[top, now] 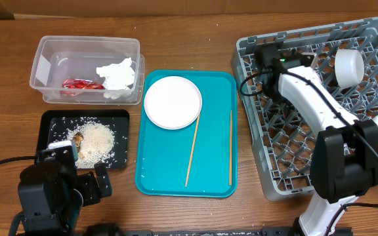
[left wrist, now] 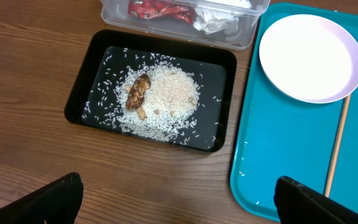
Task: Sort waste into correct bins and load items into the dishwasher
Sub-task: 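Carry the pink bowl into the rack and release it, then reach the right gripper to the white plate and grasp its edge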
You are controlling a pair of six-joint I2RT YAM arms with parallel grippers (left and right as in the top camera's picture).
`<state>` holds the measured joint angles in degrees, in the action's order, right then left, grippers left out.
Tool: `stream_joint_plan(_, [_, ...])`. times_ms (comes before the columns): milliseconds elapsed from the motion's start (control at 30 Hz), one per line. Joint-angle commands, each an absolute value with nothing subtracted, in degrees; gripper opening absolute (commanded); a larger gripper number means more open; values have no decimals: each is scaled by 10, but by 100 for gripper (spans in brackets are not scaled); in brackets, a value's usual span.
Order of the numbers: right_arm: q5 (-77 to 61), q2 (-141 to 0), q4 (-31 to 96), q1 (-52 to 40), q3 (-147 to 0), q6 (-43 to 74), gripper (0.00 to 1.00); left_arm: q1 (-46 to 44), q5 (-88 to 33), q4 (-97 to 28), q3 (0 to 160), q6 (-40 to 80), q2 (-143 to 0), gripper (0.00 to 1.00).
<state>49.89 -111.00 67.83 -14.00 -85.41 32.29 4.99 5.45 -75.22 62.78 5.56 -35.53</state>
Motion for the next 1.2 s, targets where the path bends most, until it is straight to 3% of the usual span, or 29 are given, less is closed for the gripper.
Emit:
stream_joint_plan(0, [470,-1089,683,-154,-852,335,49,52,61,-752,631,53,-357,100])
stream_joint_plan(267, [391,-986,680,-162,-889,325,79,52,61,-752,631,53,-357,100])
stream_joint_plan(433, [138,-947,615,-162,-903,214,80,52,61,-752,631,53,-357,100])
stream_joint_plan(600, [-63,-958,571,-171,-900,203,79,52,61,-752,631,53,-357,100])
stream_joint_plan(1167, [-72,-1143,517,-300,-900,224,80,52,61,-752,631,53,-357,100])
